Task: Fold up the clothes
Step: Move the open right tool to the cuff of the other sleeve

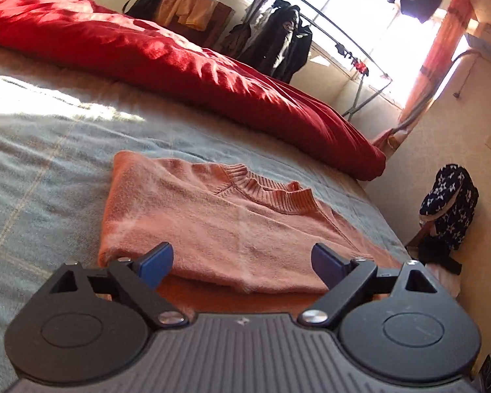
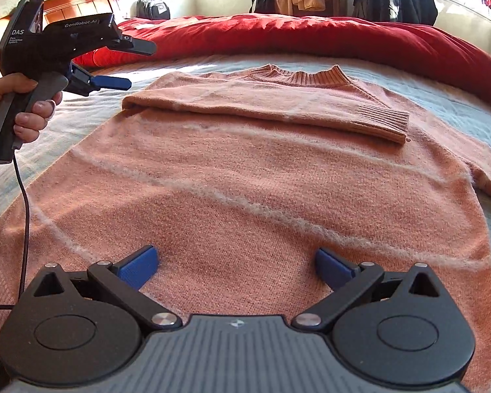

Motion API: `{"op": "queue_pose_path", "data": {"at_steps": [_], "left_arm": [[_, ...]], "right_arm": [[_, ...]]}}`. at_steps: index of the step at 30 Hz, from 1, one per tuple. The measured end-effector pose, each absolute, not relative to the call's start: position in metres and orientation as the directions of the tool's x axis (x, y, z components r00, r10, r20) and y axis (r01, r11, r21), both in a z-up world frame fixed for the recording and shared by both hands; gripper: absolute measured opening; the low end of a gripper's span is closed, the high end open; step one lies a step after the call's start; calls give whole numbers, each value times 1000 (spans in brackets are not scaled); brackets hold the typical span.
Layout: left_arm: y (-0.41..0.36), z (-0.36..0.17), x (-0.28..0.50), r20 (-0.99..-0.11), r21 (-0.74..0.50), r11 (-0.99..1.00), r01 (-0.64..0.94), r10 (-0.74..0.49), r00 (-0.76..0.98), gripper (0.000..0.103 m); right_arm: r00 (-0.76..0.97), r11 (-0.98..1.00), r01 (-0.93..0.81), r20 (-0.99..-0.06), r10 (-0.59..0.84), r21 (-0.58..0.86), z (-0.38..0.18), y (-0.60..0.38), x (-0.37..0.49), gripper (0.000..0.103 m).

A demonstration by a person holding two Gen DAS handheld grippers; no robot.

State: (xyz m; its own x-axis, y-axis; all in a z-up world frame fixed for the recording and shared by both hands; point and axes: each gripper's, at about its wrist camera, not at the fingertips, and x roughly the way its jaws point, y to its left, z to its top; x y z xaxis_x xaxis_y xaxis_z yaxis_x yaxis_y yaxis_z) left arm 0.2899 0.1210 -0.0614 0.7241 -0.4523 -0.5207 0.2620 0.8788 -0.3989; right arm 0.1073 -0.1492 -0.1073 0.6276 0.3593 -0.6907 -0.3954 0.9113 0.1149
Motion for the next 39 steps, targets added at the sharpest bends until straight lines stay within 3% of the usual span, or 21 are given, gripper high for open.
{"op": "queue_pose_path", "data": {"at_steps": [4, 9, 20, 26, 30, 31, 33, 37, 39], "left_arm": [[95, -67, 314, -599, -261, 911, 320, -413, 686, 92], [97, -79, 327, -606, -335, 854, 398, -518, 604, 92], [93, -82, 312, -598, -310, 788, 531, -596, 536, 93], [103, -72, 304, -554, -303, 783, 544, -609, 568, 94], [113, -70, 307, -533, -332, 783, 525, -615, 581, 94], [114, -71, 308, -532, -336, 784, 522, -615, 582, 94], [113, -72, 309, -539, -334, 789, 516, -609, 582, 94], [111, -77, 310, -552, -327, 794, 513, -601, 578, 94], [110, -78, 310, -556, -324, 796, 511, -597, 577, 94]], "right_arm": [[608, 912, -394, -712, 351, 114, -105, -147, 112, 103], [548, 906, -344, -730, 408, 249, -90, -160, 131, 103], [614, 751, -73, -563, 553, 657, -82, -221, 228, 103], [665, 634, 26, -487, 566, 773, -111, -238, 267, 103], [714, 662, 5, -466, 523, 749, -110, -239, 282, 102], [720, 678, -3, -469, 511, 735, -109, -237, 285, 100], [722, 699, -7, -481, 498, 715, -108, -238, 288, 80], [725, 740, -15, -503, 471, 672, -106, -239, 293, 50], [726, 760, -18, -513, 457, 650, -104, -240, 296, 25]]}}
